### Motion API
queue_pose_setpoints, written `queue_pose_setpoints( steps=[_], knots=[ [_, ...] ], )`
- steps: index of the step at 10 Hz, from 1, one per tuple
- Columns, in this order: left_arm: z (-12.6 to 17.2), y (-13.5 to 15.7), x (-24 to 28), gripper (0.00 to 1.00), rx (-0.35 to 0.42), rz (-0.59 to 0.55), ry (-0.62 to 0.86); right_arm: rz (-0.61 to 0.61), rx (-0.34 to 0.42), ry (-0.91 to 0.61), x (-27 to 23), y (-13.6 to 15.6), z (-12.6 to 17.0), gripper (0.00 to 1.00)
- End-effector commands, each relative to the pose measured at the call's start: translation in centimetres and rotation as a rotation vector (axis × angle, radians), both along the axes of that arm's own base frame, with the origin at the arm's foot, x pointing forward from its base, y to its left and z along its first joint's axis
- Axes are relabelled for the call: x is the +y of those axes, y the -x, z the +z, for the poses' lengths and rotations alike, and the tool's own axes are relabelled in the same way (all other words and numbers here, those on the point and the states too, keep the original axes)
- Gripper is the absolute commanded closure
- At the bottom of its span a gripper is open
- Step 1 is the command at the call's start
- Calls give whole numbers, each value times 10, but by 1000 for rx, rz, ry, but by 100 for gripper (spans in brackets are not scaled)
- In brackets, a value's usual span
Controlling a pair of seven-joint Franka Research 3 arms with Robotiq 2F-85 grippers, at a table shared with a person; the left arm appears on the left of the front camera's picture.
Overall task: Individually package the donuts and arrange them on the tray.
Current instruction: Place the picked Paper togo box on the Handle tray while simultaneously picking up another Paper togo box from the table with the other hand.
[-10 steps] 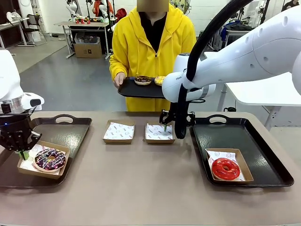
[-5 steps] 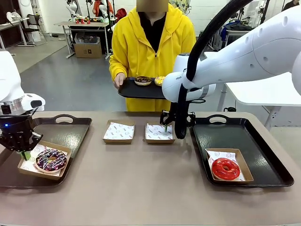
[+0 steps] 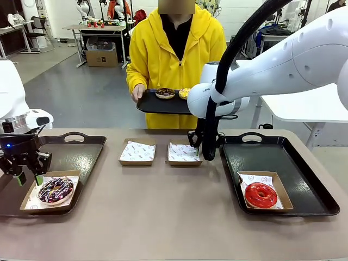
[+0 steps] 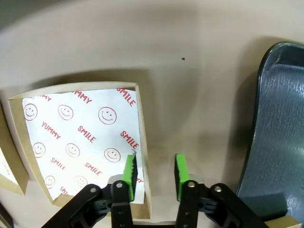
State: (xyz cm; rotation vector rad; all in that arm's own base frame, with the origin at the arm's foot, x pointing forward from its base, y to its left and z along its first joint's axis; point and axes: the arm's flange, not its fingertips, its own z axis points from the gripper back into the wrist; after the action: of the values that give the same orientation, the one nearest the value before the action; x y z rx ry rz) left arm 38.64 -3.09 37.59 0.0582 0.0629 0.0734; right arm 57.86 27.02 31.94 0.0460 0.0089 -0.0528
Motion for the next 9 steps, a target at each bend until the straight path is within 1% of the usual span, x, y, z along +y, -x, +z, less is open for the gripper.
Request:
queue_pose_setpoints(
  steps=[1,2,3,4,5,6,8,9],
  knots=[
    [0,-1,0,0,-5,-15,31,9,8,10,2,-8,0,97],
    [0,-1,0,0,-5,-14,31,8,9,10,2,-8,0,100],
    [0,0,0,0,-5,-13,32,11,13,9,2,-7,-1,100],
    [1,-1,0,21,-4,-7,34,8,18,7,3,-7,0,100],
    [1,0,-1,12,-2,-4,35,3,22,5,3,-8,0,100],
    [3,0,0,1,-3,3,39,-1,23,4,3,-8,0,100],
    [8,3,3,0,-8,15,70,-6,22,8,5,-6,3,100],
    [20,9,9,0,-19,46,171,-7,26,1,8,1,13,100]
  ],
)
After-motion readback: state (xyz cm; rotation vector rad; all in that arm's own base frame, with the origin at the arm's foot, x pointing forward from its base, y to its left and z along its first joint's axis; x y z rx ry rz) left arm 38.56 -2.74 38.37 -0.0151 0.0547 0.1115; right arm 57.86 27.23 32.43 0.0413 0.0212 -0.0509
